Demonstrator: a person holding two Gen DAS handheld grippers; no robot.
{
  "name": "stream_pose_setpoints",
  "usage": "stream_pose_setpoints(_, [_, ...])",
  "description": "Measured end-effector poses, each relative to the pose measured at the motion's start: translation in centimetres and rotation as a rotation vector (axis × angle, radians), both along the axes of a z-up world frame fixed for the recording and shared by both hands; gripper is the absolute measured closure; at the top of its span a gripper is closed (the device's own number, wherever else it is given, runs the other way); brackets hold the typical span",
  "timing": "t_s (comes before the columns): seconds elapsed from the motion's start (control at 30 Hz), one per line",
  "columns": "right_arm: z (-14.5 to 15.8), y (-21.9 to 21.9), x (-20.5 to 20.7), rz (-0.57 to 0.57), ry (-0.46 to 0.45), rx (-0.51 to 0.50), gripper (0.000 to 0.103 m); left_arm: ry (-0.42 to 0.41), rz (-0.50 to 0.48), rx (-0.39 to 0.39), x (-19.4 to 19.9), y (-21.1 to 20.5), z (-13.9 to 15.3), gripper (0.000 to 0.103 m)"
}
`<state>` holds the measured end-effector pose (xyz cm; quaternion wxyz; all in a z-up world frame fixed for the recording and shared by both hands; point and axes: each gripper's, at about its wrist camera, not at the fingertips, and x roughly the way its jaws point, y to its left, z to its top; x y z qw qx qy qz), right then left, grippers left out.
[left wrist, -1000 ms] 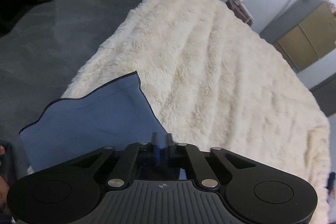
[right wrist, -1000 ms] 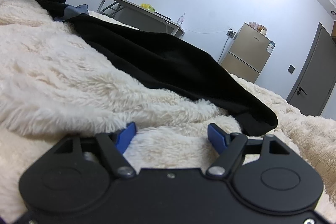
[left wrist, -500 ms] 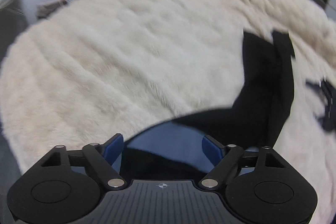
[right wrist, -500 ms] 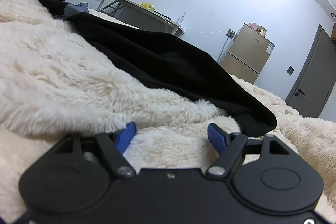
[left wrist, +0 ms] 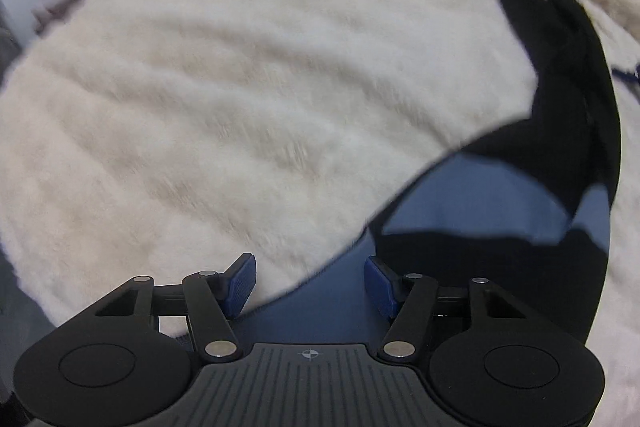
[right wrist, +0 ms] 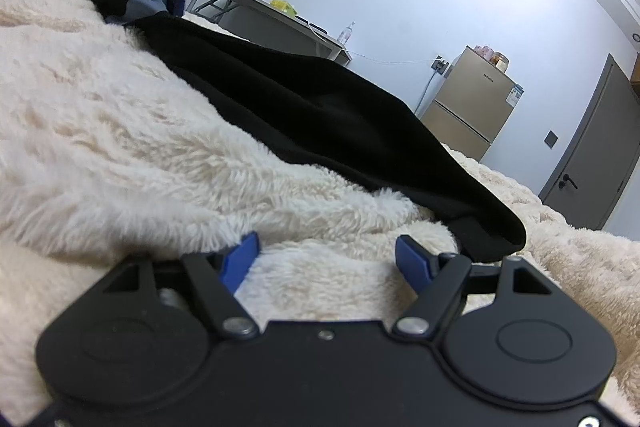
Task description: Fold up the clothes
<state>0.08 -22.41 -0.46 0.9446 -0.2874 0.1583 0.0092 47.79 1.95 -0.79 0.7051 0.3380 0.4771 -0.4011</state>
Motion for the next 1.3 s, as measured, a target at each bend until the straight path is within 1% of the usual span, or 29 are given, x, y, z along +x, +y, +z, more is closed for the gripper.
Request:
stream_pose_setpoints(0.03, [0.0, 0.1, 0.0, -0.001, -0.001, -0.004, 0.029, 0.025, 0.001, 0.004, 0.1, 0.2, -0.2, 0.048])
stream_pose_setpoints(0.07, [-0.1, 0.1, 0.0, -0.002, -0.002, -0.007, 0.029, 0.034, 0.006, 0.003, 0.1, 0.2, -0.3, 0.057])
stream_pose_setpoints(0.1, [-0.1, 0.1, 0.0, -0.002, -0.002, -0.009, 0.029, 0.065, 0.035, -0.005, 0.4, 0.3, -0.2, 0.070])
stream_pose_setpoints(0.13, [-0.1, 0.1, 0.0, -0.002, -0.001, -0.010, 0.029, 0.094, 0.044, -0.008, 0.5, 0.3, 0.0, 0.097])
stream_pose_setpoints(0.17, [-0.1, 0.1, 0.0, -0.002, 0.000, -0.011, 0.029, 0.096, 0.043, -0.005, 0.4, 0.3, 0.0, 0.099])
stream_pose_setpoints(0.23, [-0.1, 0.0, -0.1, -0.002, 0.002, -0.012, 0.029, 0.035, -0.015, 0.022, -1.6, 0.0, 1.3, 0.100])
stream_pose_setpoints(0.27, [-0.1, 0.0, -0.1, -0.001, 0.002, -0.013, 0.029, 0.028, -0.021, 0.022, -2.0, -0.1, 1.6, 0.100])
stream_pose_setpoints(0.37, [0.0, 0.0, -0.1, 0.000, 0.003, -0.013, 0.029, -0.045, -0.066, 0.003, -5.7, 0.2, 4.6, 0.100])
stream_pose_setpoints(0.43, [0.0, -0.1, -0.1, 0.000, 0.004, -0.013, 0.029, -0.100, -0.088, -0.051, -10.7, 1.4, 8.0, 0.100])
stream_pose_setpoints(0.47, [0.0, -0.1, -0.1, 0.000, 0.004, -0.014, 0.029, -0.114, -0.095, -0.066, -12.3, 1.5, 8.7, 0.100])
stream_pose_setpoints(0.53, [0.0, -0.1, -0.1, 0.001, 0.004, -0.015, 0.029, -0.161, -0.120, -0.099, -18.9, 2.8, 11.5, 0.100])
stream_pose_setpoints(0.57, [0.0, -0.1, -0.1, 0.001, 0.004, -0.016, 0.029, -0.169, -0.122, -0.101, -20.0, 3.1, 11.9, 0.100])
stream_pose_setpoints(0.6, [0.1, -0.1, -0.1, 0.002, 0.004, -0.017, 0.029, -0.180, -0.123, -0.105, -22.9, 3.6, 12.4, 0.100])
stream_pose_setpoints(0.63, [0.1, 0.0, -0.1, 0.002, 0.004, -0.018, 0.029, -0.183, -0.124, -0.108, -26.4, 4.2, 12.8, 0.100])
stream_pose_setpoints(0.67, [0.1, 0.0, -0.1, 0.002, 0.004, -0.020, 0.029, -0.186, -0.123, -0.110, -27.9, 4.4, 12.8, 0.100])
stream_pose_setpoints(0.73, [0.1, 0.1, -0.1, 0.002, 0.004, -0.027, 0.029, -0.182, -0.108, -0.128, -33.4, 5.3, 12.2, 0.100])
stream_pose_setpoints(0.77, [0.2, 0.2, -0.1, 0.002, 0.005, -0.032, 0.029, -0.182, -0.100, -0.134, -34.7, 5.7, 12.0, 0.100])
stream_pose_setpoints(0.83, [0.3, 0.3, 0.0, 0.000, 0.010, -0.043, 0.029, -0.134, -0.043, -0.149, -38.4, 6.8, 9.3, 0.100])
stream_pose_setpoints(0.93, [0.4, 0.6, 0.1, -0.007, 0.018, -0.058, 0.028, -0.138, 0.003, -0.107, -41.8, 7.2, 5.0, 0.089])
stream_pose_setpoints(0.97, [0.6, 0.6, 0.1, -0.015, 0.024, -0.064, 0.028, -0.140, 0.023, -0.096, -42.7, 7.5, 3.7, 0.088])
stream_pose_setpoints(1.0, [0.7, 0.7, 0.2, -0.022, 0.031, -0.066, 0.026, -0.143, 0.069, -0.128, -43.1, 8.0, 3.2, 0.088])
stream_pose_setpoints(1.03, [1.0, 0.7, 0.3, -0.038, 0.051, -0.061, 0.025, -0.147, 0.118, -0.165, -43.6, 8.6, 2.7, 0.084])
stream_pose_setpoints(1.1, [1.8, 0.4, 0.7, -0.068, 0.104, -0.024, 0.024, -0.212, 0.211, -0.296, -43.9, 9.2, 4.4, 0.064])
stream_pose_setpoints(1.13, [2.3, 0.0, 0.8, -0.078, 0.134, 0.014, 0.024, -0.256, 0.246, -0.359, -44.1, 9.3, 5.5, 0.043])
stream_pose_setpoints(1.17, [3.2, -0.5, 1.0, -0.088, 0.171, 0.066, 0.024, -0.274, 0.260, -0.380, -44.1, 9.3, 5.9, 0.021])
stream_pose_setpoints(1.2, [4.0, -0.9, 1.2, -0.097, 0.193, 0.103, 0.023, -0.327, 0.316, -0.466, -44.3, 9.2, 7.2, 0.014])
stream_pose_setpoints(1.23, [5.2, -1.3, 1.3, -0.113, 0.204, 0.161, 0.022, -0.370, 0.386, -0.591, -44.3, 8.9, 8.7, 0.009])
stream_pose_setpoints(1.27, [6.7, -1.7, 1.5, -0.128, 0.198, 0.235, 0.021, -0.378, 0.406, -0.622, -44.2, 8.9, 9.0, 0.003])
stream_pose_setpoints(1.3, [8.0, -2.1, 1.7, -0.137, 0.180, 0.301, 0.016, -0.390, 0.463, -0.699, -44.1, 8.4, 9.6, 0.000])
